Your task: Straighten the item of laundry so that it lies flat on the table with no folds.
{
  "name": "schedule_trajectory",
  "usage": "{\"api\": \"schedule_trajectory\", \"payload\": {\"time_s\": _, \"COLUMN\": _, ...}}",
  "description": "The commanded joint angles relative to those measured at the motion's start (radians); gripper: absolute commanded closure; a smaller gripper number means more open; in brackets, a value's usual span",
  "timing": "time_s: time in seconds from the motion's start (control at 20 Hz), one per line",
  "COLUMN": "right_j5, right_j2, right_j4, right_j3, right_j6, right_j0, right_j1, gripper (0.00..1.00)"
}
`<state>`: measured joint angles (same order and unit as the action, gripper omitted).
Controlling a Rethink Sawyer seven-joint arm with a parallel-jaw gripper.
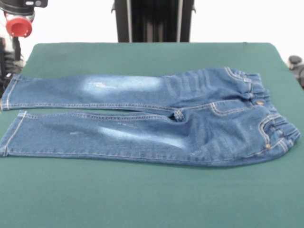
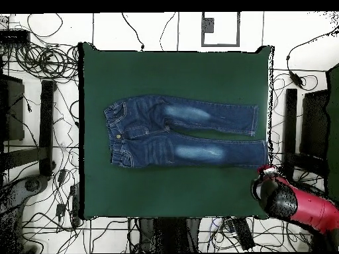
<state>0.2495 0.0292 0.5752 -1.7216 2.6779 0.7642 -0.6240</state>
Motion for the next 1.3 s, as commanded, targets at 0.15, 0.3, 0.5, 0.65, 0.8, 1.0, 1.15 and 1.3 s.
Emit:
{"api": "schedule_trajectory", "payload": {"time_s": 0.15, "right_j5": 0.101, "right_j2": -0.169, "right_j4": -0.105, "right_j3": -0.098, "right_j6": -0.006, "right_j0": -0.084, "right_j1": -0.014, "gripper": 0.0}}
{"api": "schedule_trajectory", "payload": {"time_s": 0.3, "right_j5": 0.085, "right_j2": -0.167, "right_j4": -0.144, "right_j3": -0.089, "right_j6": 0.043, "right_j0": -0.116, "right_j1": -0.005, "gripper": 0.0}}
{"api": "schedule_trajectory", "payload": {"time_s": 0.5, "right_j5": 0.07, "right_j2": -0.15, "right_j4": -0.194, "right_j3": -0.082, "right_j6": 0.078, "right_j0": -0.154, "right_j1": 0.002, "gripper": 0.0}}
{"api": "schedule_trajectory", "payload": {"time_s": 0.65, "right_j5": 0.086, "right_j2": -0.132, "right_j4": -0.245, "right_j3": -0.076, "right_j6": 0.106, "right_j0": -0.203, "right_j1": -0.006, "gripper": 0.0}}
{"api": "schedule_trajectory", "payload": {"time_s": 0.8, "right_j5": 0.104, "right_j2": -0.114, "right_j4": -0.289, "right_j3": -0.071, "right_j6": 0.124, "right_j0": -0.243, "right_j1": -0.009, "gripper": 0.0}}
{"api": "schedule_trajectory", "payload": {"time_s": 1.0, "right_j5": 0.111, "right_j2": -0.099, "right_j4": -0.348, "right_j3": -0.075, "right_j6": 0.138, "right_j0": -0.28, "right_j1": -0.003, "gripper": 0.0}}
{"api": "schedule_trajectory", "payload": {"time_s": 1.15, "right_j5": 0.101, "right_j2": -0.084, "right_j4": -0.388, "right_j3": -0.087, "right_j6": 0.151, "right_j0": -0.307, "right_j1": 0.004, "gripper": 0.0}}
{"api": "schedule_trajectory", "payload": {"time_s": 1.3, "right_j5": 0.081, "right_j2": -0.07, "right_j4": -0.427, "right_j3": -0.102, "right_j6": 0.167, "right_j0": -0.339, "right_j1": 0.016, "gripper": 0.0}}
